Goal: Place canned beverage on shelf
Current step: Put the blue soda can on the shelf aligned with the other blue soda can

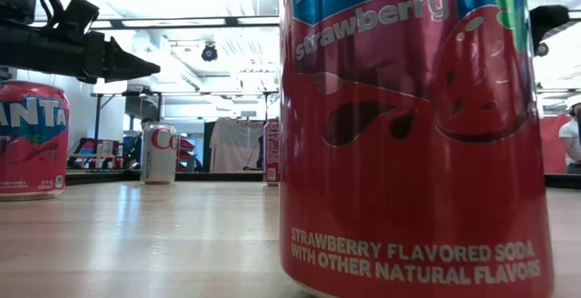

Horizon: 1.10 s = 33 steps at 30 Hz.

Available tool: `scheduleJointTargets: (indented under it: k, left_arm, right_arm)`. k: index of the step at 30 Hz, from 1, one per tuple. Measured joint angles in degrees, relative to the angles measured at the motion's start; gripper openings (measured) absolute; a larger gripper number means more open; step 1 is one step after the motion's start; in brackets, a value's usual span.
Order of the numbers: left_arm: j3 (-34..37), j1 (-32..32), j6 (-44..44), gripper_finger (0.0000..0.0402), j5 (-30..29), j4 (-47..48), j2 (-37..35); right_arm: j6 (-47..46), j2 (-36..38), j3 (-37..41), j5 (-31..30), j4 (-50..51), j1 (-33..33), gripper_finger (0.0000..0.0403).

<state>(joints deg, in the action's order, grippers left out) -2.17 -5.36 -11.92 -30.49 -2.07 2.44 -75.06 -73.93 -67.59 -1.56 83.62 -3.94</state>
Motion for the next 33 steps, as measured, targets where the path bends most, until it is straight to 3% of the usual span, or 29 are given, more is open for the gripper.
scheduleJointTargets:
  k: [11, 33]
  left_arm:
    - [0.0, 0.0, 0.0, 0.0399, 0.0, 0.0, 0.0]
    - [0.0, 0.0, 0.0, 0.0399, 0.0, 0.0, 0.0]
  right_arm:
    - [4.2, 0.0, 2.0, 0.0, -7.7, -4.3, 0.0244]
    - [11.3, -0.1, 5.2, -3.1, -12.1, -4.4, 0.0246]
